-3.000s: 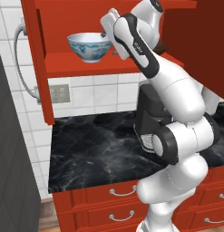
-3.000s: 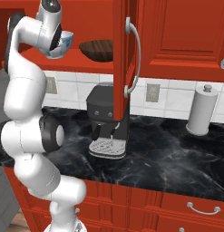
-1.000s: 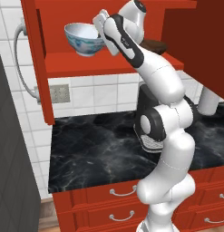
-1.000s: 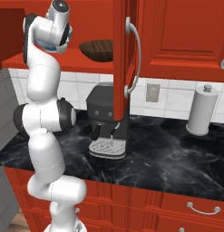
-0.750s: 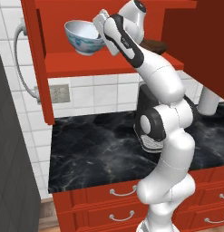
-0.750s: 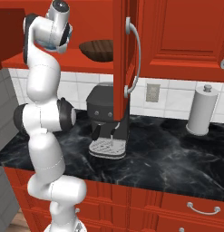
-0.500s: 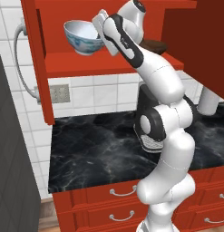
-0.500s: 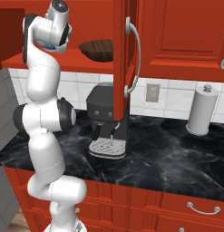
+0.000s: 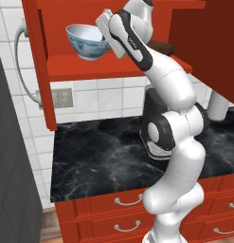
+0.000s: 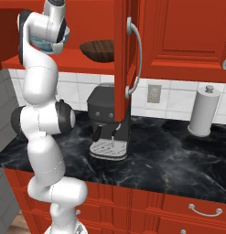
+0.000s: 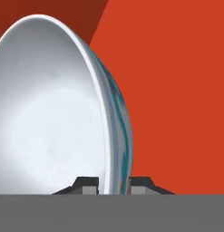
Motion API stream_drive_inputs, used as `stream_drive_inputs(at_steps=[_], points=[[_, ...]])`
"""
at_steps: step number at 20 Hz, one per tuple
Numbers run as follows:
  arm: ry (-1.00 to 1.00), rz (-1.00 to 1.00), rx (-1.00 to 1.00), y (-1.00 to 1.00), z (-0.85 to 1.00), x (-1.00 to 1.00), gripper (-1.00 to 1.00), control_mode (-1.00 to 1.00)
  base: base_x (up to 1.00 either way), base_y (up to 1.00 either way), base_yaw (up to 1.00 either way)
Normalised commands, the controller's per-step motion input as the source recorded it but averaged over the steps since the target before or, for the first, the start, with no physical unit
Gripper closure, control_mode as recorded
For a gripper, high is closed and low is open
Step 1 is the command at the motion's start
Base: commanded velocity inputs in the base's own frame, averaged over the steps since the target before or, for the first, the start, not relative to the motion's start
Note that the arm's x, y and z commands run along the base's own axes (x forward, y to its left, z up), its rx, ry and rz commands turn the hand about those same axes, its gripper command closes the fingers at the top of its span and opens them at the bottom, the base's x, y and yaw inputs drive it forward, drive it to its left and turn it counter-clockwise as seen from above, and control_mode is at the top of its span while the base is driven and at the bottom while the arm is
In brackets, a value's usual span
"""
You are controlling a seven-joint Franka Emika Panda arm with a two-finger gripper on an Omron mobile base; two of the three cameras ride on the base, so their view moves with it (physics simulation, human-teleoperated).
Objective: Move the bowls from the cabinet to the plates on the dining table.
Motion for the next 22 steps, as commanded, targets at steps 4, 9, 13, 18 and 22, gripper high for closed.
stream_drive_inputs(at_steps=[4, 9, 13, 18, 22], points=[[0.1, 0.0, 0.0, 0.0, 0.01, -0.48, 1.0, -1.0, 0.0, 0.0, 0.0], [0.05, 0.0, 0.0, 0.0, 0.0, -0.68, 1.0, -1.0, 0.0, 0.0, 0.0], [0.0, 0.0, 0.0, 0.0, 0.0, -0.9, 1.0, -1.0, 0.0, 0.0, 0.0], [0.0, 0.0, 0.0, -0.05, 0.0, -0.98, 1.0, -1.0, 0.0, 0.0, 0.0], [-0.03, 0.0, 0.0, -0.28, 0.0, -1.0, 1.0, -1.0, 0.0, 0.0, 0.0]])
